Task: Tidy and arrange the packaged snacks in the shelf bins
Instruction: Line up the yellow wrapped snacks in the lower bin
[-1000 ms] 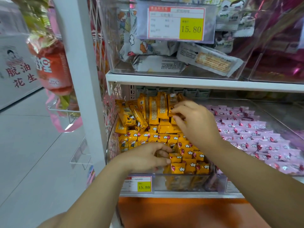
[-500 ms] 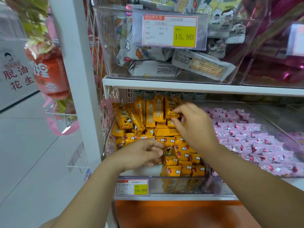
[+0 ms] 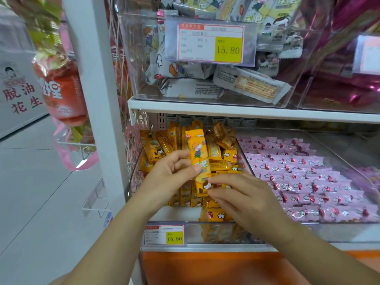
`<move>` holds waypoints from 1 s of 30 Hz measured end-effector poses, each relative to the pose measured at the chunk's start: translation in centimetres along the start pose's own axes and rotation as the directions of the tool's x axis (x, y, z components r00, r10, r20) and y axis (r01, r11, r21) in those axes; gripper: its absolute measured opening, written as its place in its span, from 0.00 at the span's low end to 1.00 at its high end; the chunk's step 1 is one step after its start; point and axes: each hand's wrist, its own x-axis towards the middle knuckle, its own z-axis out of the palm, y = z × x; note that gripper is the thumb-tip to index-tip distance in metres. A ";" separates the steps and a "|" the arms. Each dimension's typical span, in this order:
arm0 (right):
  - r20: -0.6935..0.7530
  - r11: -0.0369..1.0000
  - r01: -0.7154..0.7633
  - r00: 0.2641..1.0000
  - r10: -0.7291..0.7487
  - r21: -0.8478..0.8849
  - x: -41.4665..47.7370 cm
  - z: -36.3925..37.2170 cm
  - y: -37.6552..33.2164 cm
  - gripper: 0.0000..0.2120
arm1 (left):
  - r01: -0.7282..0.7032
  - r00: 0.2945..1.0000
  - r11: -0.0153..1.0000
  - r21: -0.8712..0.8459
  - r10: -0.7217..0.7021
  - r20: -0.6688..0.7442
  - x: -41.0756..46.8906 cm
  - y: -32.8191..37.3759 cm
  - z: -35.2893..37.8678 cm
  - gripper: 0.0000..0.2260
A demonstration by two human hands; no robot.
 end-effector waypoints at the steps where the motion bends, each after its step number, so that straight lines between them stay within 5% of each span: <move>1: 0.011 0.999 -0.038 0.999 0.038 0.024 0.0 -0.2 0.2 0.04 | -0.020 1.000 0.999 0.051 0.022 -0.021 0.0 -0.1 -0.5 0.14; 6: 0.054 0.970 -0.239 0.970 0.237 0.049 -0.4 -1.5 1.2 0.08 | -0.014 0.999 0.888 0.460 0.029 -0.026 -0.2 -1.7 -0.7 0.15; 9: 0.017 0.947 -0.306 0.952 0.306 0.100 -0.2 -1.3 1.0 0.09 | -0.102 0.983 0.781 0.616 0.176 -0.060 0.1 -2.8 0.1 0.16; 13: 0.021 0.898 -0.401 0.915 0.404 0.185 0.6 -0.6 0.5 0.15 | -0.126 0.976 0.750 0.649 0.209 -0.053 0.7 -3.0 0.3 0.15; 18: 0.254 0.847 -0.506 0.851 0.460 0.162 2.0 0.1 0.5 0.23 | -0.117 0.982 0.767 0.631 0.183 -0.041 1.0 -3.5 0.6 0.15; 23: 0.288 0.752 -0.607 0.791 0.540 0.257 3.1 0.2 0.5 0.18 | -0.148 0.982 0.763 0.629 0.190 0.000 1.0 -3.8 0.4 0.16; 27: 0.284 0.733 -0.619 0.784 0.552 0.283 3.4 -0.2 0.7 0.21 | 0.067 0.997 0.853 0.518 -0.045 -0.054 0.8 -3.3 -0.5 0.09; 30: 0.249 0.727 -0.628 0.778 0.577 0.278 3.5 -0.8 0.9 0.20 | 0.232 0.959 0.800 0.553 -0.282 0.006 0.4 -3.2 -1.2 0.05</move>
